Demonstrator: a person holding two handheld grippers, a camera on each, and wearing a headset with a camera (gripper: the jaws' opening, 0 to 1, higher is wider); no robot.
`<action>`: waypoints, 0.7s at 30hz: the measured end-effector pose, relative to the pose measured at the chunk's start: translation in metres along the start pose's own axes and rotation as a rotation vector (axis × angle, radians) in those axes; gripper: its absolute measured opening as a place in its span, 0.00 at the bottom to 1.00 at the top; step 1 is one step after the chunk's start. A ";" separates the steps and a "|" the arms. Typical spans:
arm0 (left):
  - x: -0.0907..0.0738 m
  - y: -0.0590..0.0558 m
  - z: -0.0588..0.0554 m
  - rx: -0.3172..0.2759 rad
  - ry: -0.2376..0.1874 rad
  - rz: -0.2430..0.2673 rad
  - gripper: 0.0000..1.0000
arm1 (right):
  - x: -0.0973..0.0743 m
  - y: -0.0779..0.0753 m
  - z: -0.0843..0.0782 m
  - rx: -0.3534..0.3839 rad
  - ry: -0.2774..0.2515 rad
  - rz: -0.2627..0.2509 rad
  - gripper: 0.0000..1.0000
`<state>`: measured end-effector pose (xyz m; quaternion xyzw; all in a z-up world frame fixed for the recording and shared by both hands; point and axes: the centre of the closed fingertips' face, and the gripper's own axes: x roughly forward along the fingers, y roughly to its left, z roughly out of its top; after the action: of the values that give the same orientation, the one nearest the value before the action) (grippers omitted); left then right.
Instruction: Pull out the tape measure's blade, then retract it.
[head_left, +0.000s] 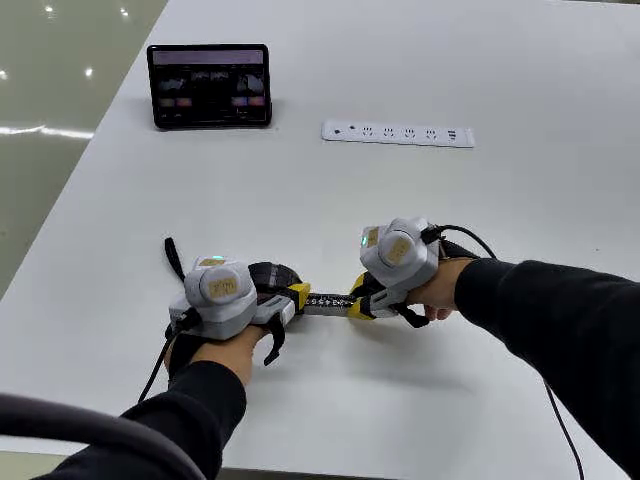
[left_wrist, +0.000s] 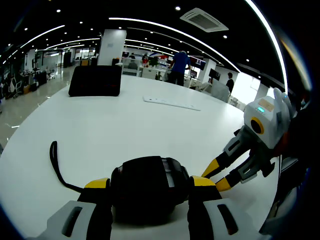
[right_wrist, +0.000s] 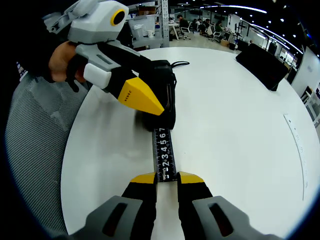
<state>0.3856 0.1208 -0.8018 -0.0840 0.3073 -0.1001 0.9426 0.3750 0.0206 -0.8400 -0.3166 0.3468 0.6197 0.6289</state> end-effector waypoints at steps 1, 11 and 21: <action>0.000 0.000 0.000 0.001 0.000 -0.001 0.57 | 0.001 0.000 0.001 0.000 -0.001 0.000 0.11; 0.000 -0.001 0.000 -0.001 -0.001 -0.002 0.57 | 0.005 0.001 0.006 0.008 -0.011 0.001 0.11; 0.000 0.000 0.000 -0.004 -0.001 -0.001 0.57 | 0.010 0.003 0.012 0.019 -0.026 0.003 0.11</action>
<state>0.3855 0.1207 -0.8014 -0.0861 0.3071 -0.1000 0.9425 0.3728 0.0363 -0.8414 -0.3019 0.3451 0.6214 0.6353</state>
